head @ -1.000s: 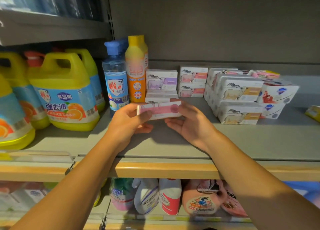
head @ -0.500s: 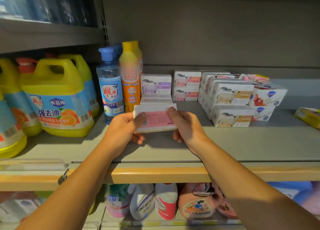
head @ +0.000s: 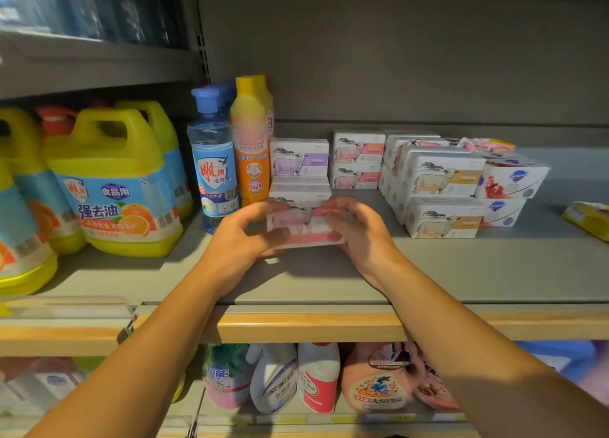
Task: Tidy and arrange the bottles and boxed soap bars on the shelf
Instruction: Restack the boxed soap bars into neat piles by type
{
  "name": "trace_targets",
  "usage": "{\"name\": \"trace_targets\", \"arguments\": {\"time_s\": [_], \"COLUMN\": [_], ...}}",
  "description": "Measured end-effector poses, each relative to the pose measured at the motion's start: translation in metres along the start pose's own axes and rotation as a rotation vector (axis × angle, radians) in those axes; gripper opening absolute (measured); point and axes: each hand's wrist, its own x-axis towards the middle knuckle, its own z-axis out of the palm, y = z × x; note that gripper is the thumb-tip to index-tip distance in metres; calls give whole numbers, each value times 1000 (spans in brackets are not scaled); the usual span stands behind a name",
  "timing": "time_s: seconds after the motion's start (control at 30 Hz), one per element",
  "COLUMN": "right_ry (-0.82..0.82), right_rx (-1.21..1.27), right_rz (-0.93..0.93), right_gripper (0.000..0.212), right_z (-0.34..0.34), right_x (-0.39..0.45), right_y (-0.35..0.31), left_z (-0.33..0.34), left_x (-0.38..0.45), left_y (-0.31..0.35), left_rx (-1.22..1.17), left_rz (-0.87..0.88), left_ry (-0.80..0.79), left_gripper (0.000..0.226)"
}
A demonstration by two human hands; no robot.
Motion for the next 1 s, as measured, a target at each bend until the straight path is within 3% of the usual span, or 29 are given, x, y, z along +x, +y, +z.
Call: {"name": "trace_targets", "arguments": {"time_s": [0.1,0.2,0.33,0.47,0.6,0.8,1.0], "right_ry": [-109,-136,-71,3,87,126,78], "right_rx": [-55,-178,-422,-582,-621,-636,-636], "right_rz": [-140,-188,-231,-332,-393,-447,-465], "right_gripper": [55,68,71,66,57,51,54], "right_z": [-1,1,6,7,6,8,6], "right_x": [-6,-7,-6,-5,-6,-9,-11], "right_y": [1,4,6,8,9,6,7], "left_z": [2,2,2,-1,5,11,11], "left_x": [-1,1,0,-3,-6,-15,-17], "left_y": [3,1,4,9,13,13,15], "left_rx": [125,64,32,96,233,586,554], "left_rz": [106,63,47,114,215,461,464], "left_ry": [87,146,137,129,122,293,326], "left_gripper": [45,38,24,38,43,53,49]}}
